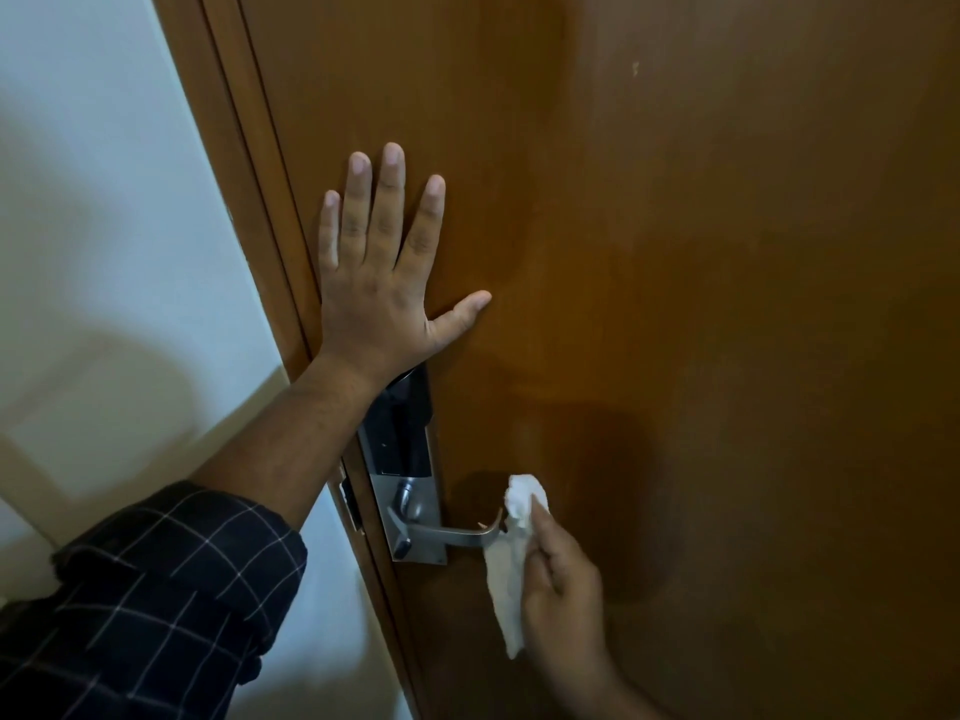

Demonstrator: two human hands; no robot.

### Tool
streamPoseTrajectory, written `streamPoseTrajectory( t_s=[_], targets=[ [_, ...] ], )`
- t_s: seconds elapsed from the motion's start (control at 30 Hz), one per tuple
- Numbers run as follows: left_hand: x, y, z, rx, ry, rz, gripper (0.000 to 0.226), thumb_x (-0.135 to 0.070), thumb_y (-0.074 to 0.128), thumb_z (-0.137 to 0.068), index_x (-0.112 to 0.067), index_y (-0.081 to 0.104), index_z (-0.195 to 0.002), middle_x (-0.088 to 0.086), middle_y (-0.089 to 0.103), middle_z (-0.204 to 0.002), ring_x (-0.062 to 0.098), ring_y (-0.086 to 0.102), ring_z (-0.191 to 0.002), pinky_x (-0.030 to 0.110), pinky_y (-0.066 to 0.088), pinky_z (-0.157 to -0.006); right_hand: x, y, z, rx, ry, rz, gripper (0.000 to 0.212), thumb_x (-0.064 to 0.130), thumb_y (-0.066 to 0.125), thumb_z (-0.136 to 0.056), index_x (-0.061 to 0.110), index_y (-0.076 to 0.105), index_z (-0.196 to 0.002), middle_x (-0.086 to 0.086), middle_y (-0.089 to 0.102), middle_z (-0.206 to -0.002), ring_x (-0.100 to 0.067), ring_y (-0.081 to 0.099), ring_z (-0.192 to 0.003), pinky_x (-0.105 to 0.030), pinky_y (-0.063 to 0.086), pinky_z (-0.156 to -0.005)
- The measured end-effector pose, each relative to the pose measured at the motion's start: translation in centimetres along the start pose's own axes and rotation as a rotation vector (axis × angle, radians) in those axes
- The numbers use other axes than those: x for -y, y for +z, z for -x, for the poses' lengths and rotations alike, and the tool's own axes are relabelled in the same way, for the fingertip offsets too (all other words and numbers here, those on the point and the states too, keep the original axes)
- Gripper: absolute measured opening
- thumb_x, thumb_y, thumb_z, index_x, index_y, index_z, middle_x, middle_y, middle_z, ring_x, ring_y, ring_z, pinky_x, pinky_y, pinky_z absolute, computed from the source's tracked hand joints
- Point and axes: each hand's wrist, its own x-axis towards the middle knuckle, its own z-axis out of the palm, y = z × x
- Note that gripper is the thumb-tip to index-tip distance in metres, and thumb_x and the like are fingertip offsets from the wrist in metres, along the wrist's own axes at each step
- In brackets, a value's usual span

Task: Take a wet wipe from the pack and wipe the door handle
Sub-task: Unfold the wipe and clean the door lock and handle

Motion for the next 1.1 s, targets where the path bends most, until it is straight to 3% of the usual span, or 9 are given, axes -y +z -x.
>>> streamPoseTrajectory(
  t_s=[0.13,0.3,0.47,0.53,0.63,0.7,0.8,0.93,1.1],
  targets=[
    [0.0,-0.1,0.0,0.000,0.006,0.000,0.092,-0.076,0.041,-0.086,-0.017,0.020,-0.153,0.024,0.030,-0.158,0.042,0.022,-0.147,0.055,0.013,-0.120,0.1,2.7,1.0,0.094,-0.035,0.153,0.057,-0.003,0.047,-0.095,0.020,0.035,-0.145,0.003,0.054,-0.136,-0.014,0.051,-0.124,-0.028,0.042,-0.106],
    [0.1,0.0,-0.1,-0.007,0.007,0.002,0.092,-0.077,0.041,-0.085,-0.016,0.022,-0.153,0.024,0.031,-0.157,0.042,0.023,-0.146,0.056,0.014,-0.120,-1.5,1.6,2.9,0.084,-0.019,0.054,0.047,-0.012,0.052,-0.089,0.022,0.067,-0.118,0.018,0.058,-0.119,0.003,0.053,-0.114,0.001,0.034,-0.093],
    [0.0,0.0,-0.1,-0.008,0.007,-0.004,0.092,-0.077,0.041,-0.085,-0.016,0.025,-0.152,0.024,0.032,-0.156,0.042,0.024,-0.146,0.056,0.015,-0.120,-1.2,0.6,0.9,-0.062,0.070,-0.191,0.046,-0.002,0.047,-0.096,0.033,0.058,-0.124,0.029,0.056,-0.112,0.001,0.055,-0.111,-0.025,0.047,-0.098],
    [0.0,0.0,-0.1,-0.009,0.001,-0.003,0.091,-0.077,0.041,-0.085,-0.017,0.024,-0.152,0.023,0.032,-0.157,0.041,0.024,-0.146,0.056,0.014,-0.120,-0.7,0.3,0.2,-0.030,-0.209,-0.068,0.048,-0.003,0.050,-0.093,0.033,0.057,-0.125,0.020,0.059,-0.121,0.002,0.052,-0.118,-0.031,0.046,-0.103],
    [0.0,0.0,-0.1,-0.005,0.003,-0.007,0.091,-0.077,0.041,-0.085,-0.018,0.023,-0.152,0.023,0.032,-0.157,0.041,0.024,-0.146,0.056,0.013,-0.120,-1.1,0.3,-2.2,0.154,-0.836,0.579,0.045,0.018,0.060,-0.085,0.019,0.051,-0.130,0.001,0.062,-0.127,-0.016,0.047,-0.128,-0.050,0.030,-0.113],
    [0.0,-0.1,-0.1,0.004,0.005,-0.009,0.091,-0.077,0.040,-0.085,-0.018,0.022,-0.152,0.023,0.031,-0.157,0.041,0.023,-0.147,0.054,0.011,-0.121,-1.1,0.6,-4.5,0.278,-0.993,0.891,0.045,0.030,0.060,-0.084,0.015,0.051,-0.125,-0.005,0.067,-0.113,-0.022,0.059,-0.111,-0.054,0.037,-0.106],
    [-0.1,-0.1,-0.1,0.013,0.009,-0.011,0.091,-0.077,0.039,-0.086,-0.018,0.021,-0.152,0.023,0.031,-0.157,0.041,0.023,-0.147,0.053,0.010,-0.121,-0.1,1.6,-5.7,0.354,-0.978,1.088,0.029,0.035,0.040,-0.095,0.016,0.060,-0.104,-0.005,0.070,-0.086,-0.024,0.065,-0.076,-0.045,0.050,-0.088],
    [0.0,0.0,-0.2,-0.003,0.009,-0.014,0.091,-0.077,0.041,-0.085,-0.017,0.024,-0.151,0.023,0.033,-0.156,0.041,0.025,-0.146,0.054,0.012,-0.120,1.5,4.4,-5.4,0.427,-0.885,1.100,0.043,0.040,0.023,-0.091,0.017,0.058,-0.089,-0.007,0.071,-0.071,-0.026,0.064,-0.059,-0.041,0.052,-0.069],
    [0.0,0.0,0.0,-0.005,0.009,-0.016,0.091,-0.077,0.041,-0.085,-0.017,0.027,-0.151,0.023,0.033,-0.156,0.042,0.026,-0.146,0.056,0.014,-0.120,3.9,8.2,-4.7,0.393,-0.687,1.130,0.021,0.031,0.054,-0.096,0.012,0.062,-0.096,-0.008,0.069,-0.077,-0.027,0.068,-0.060,-0.037,0.052,-0.060]
  ],
)
